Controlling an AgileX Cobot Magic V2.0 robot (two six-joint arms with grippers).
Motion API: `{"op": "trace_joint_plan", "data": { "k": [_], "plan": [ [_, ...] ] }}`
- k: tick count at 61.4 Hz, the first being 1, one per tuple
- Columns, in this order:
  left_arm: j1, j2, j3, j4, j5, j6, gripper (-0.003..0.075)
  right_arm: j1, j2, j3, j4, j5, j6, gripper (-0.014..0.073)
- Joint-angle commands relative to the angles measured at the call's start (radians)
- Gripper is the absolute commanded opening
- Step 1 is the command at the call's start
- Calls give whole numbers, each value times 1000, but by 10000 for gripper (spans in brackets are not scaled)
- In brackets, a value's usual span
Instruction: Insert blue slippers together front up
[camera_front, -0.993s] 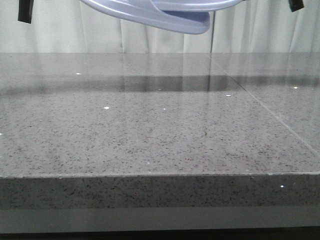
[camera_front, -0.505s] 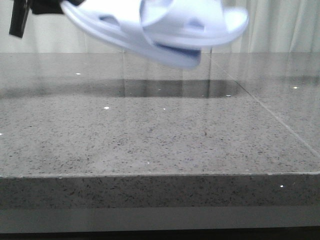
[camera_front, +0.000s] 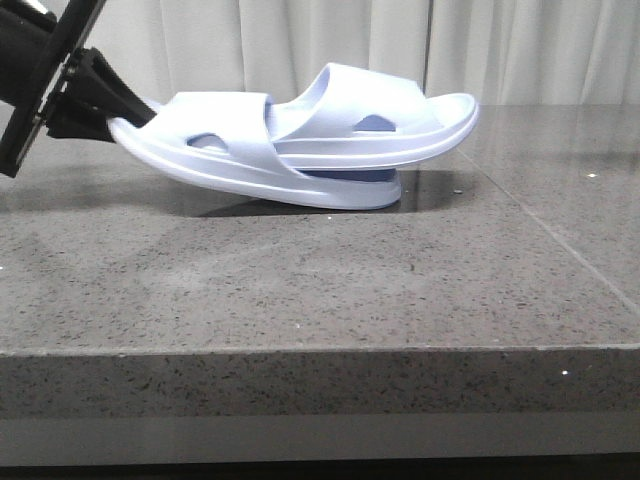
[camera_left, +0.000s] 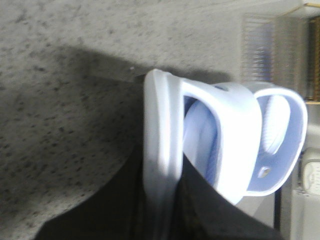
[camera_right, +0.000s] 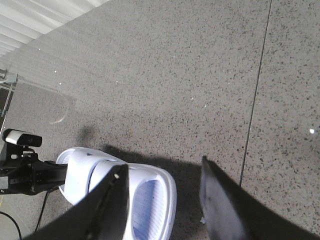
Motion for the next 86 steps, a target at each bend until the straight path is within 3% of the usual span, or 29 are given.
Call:
{"op": "trace_joint_plan", "data": {
  "k": [1,6,17,20,27,36,44,56,77,86],
  "plan": [
    [-10,-44,-20,-4,5,-5,31,-5,-57,-32,55,54,-2,372],
    [-10,-44,-20,9,5,-5,136,-5,-57,-32,55,54,-2,372],
    [-6,-44,-20,65,-3,-8,473,-5,-57,-32,55,58,-2,372],
    [1,-44,-20,81,-3,-16,509,-5,-57,-32,55,59,-2,372],
    [33,-44,-39,144,14,-33,511,-5,-57,-32,54,60,-2,372],
    [105,-44,-113,256,73,-113,449,-5,-57,-32,46,60,-2,372],
    [168,-44,-195,295,144,-152,332,-4,-57,-32,22,61,-3,372],
    [211,-62,-302,299,170,-152,-17,-1,-71,-32,-49,39,-27,302],
    [213,-269,-317,488,-46,-152,-20,9,-240,-32,-309,-106,-62,-17],
    [211,-392,-280,585,-161,-152,-20,73,-334,-11,-462,-207,-68,-60]
  ]
}}
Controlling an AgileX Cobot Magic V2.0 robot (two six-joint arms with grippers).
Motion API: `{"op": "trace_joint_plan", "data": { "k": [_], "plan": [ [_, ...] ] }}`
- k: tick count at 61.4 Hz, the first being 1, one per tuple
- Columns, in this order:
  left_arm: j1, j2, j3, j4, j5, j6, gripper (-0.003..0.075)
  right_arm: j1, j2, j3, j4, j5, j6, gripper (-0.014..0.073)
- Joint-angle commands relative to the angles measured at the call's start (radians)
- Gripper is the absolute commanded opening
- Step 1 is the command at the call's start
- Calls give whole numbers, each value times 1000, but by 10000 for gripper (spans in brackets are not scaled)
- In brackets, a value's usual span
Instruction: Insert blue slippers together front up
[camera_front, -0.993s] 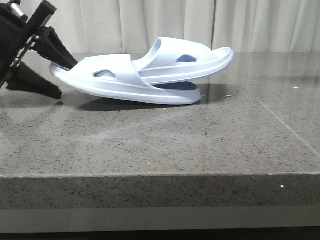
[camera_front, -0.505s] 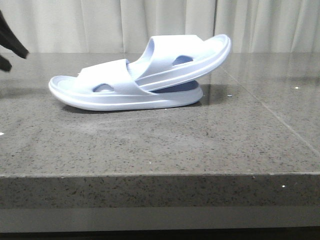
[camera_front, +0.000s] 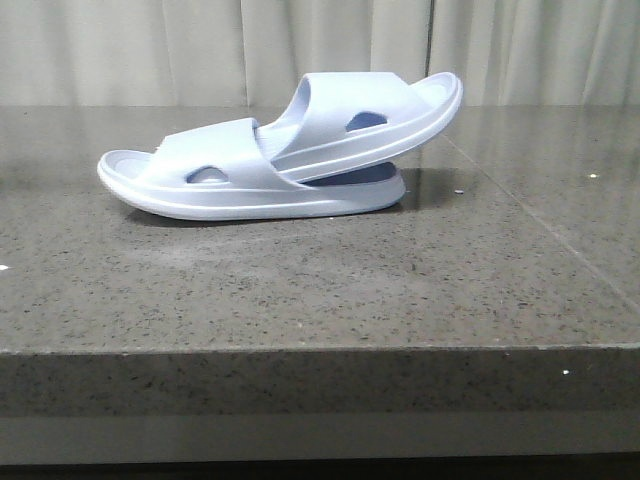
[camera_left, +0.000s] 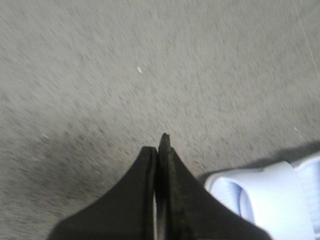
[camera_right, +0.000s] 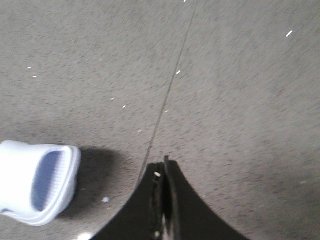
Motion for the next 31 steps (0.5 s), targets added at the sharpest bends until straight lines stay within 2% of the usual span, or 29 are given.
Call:
{"op": "trace_joint_plan", "data": {
  "k": [1,14,24,31],
  "plan": [
    [1,-119,4,24,-113,-6,-20,39,-96,-7,-50,-102,-15,-60],
    [-41,-334,200,154,-374,2,-20,153,-282,186,-186,-353,-21,-60],
    [-109,-525,440,220,-614,2,-20,217,-477,474,-199,-664,-79,-60],
    [-159,-647,605,220,-750,2,-19,239,-604,665,-198,-825,-92,-60]
  ]
}}
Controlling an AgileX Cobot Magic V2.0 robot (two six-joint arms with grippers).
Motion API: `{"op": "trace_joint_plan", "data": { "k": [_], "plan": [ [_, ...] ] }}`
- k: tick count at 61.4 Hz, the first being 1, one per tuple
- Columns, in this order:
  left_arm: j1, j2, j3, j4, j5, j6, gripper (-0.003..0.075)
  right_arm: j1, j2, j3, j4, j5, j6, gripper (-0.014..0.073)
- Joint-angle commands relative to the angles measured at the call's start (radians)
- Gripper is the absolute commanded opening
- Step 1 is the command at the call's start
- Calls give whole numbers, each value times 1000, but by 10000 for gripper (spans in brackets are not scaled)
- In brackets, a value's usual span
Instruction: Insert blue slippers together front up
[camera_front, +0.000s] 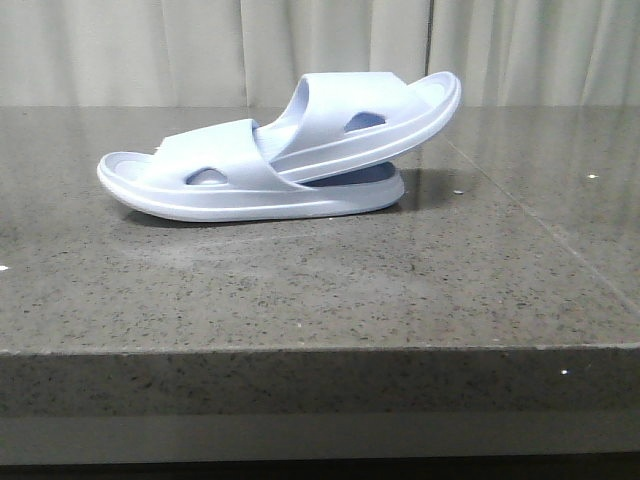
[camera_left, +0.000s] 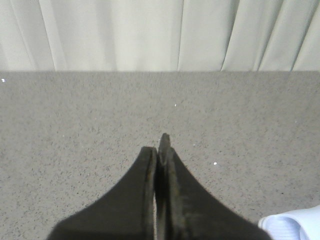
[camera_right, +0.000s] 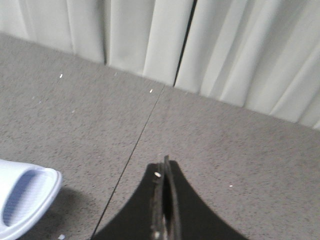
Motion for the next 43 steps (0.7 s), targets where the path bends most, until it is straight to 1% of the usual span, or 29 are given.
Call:
{"op": "trace_joint_plan", "data": {
  "k": [1,9,21,32,43],
  "plan": [
    [-42,-104,96,-5,-202,0,-20,13,-119,105,3,-224,-22,-60],
    [-106,-238,283,-2,-308,0,-19,17,-261,316,3,-327,-22,-60],
    [-166,-395,473,-3,-364,0,-19,17,-449,543,3,-412,-22,-60],
    [-173,-477,526,-7,-386,0,-19,17,-554,639,3,-453,-22,-60],
    [-173,-482,526,-32,-385,0,-19,17,-586,648,3,-445,-22,-60]
  ]
}}
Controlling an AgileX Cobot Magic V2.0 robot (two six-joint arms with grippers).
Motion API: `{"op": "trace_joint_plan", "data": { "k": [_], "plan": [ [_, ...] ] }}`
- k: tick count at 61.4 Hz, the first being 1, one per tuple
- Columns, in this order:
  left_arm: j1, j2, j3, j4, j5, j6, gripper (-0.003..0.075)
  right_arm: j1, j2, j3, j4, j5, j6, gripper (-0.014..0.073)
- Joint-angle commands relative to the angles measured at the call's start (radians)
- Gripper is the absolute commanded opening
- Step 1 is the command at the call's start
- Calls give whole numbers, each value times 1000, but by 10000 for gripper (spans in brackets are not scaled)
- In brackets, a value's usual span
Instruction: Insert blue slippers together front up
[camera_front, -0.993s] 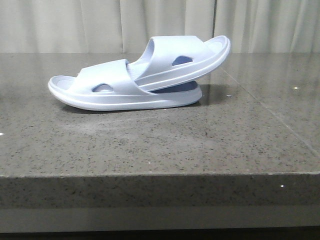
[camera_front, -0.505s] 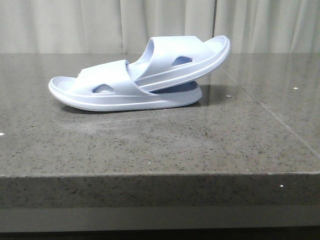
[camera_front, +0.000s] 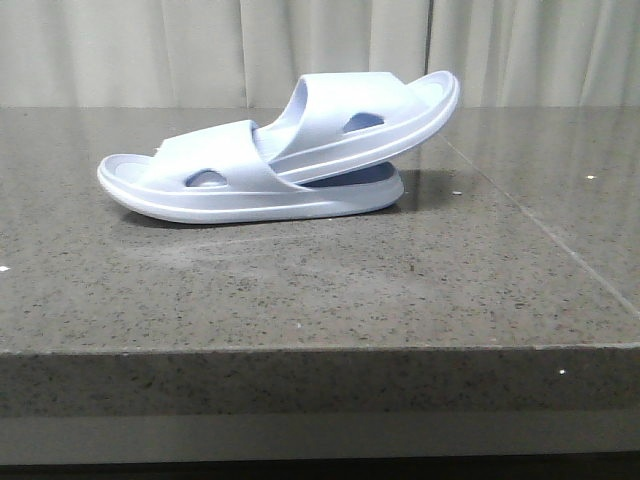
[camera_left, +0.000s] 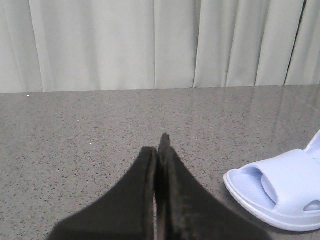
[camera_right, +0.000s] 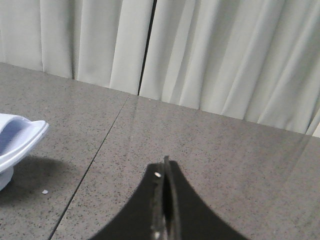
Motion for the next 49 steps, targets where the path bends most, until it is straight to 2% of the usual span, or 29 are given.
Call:
{"op": "trace_joint_plan", "data": {
  "k": [1,49],
  "plan": [
    [-8,1,-26,-33,-83,-1,-19,0,-5,-25,3,-84,-6,-60],
    [-8,1,-23,-23,-90,-1,-19,0,-6,-25,3,-83,-6,-60]
  ]
}}
